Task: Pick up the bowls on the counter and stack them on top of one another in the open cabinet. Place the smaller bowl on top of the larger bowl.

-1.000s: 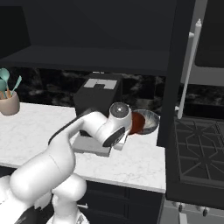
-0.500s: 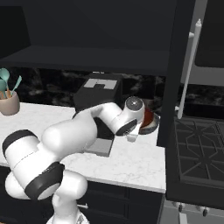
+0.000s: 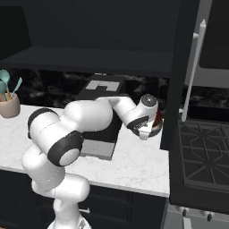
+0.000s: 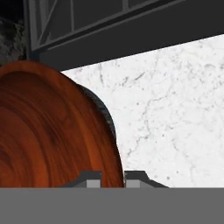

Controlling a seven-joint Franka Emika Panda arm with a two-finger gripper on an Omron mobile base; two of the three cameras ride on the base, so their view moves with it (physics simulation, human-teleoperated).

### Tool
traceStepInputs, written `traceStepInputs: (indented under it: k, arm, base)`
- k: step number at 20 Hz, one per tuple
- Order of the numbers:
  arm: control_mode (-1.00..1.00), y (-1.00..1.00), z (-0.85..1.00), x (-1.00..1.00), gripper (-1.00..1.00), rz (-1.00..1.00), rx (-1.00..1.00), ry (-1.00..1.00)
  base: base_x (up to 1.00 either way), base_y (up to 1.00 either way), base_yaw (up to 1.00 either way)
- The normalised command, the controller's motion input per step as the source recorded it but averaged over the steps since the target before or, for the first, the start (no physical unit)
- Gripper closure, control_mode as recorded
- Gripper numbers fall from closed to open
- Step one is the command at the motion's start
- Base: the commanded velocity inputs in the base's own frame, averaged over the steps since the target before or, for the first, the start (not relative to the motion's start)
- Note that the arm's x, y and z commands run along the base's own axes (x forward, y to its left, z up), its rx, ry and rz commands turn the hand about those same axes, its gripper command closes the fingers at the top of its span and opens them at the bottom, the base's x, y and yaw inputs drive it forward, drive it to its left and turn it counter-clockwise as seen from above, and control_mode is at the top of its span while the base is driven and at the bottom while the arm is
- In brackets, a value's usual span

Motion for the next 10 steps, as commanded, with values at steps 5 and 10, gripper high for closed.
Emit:
traceStepInputs:
  k: [5, 10]
  arm:
    - [-1.0, -0.31, -0.34, 0.58, 1.0, 0.01, 0.0, 0.05]
    - [-1.0, -0.16, -0.19, 0.77, 1.0, 0.01, 0.02, 0.0]
  base:
    - [0.0, 0.0, 0.0]
    - [0.0, 0.0, 0.0]
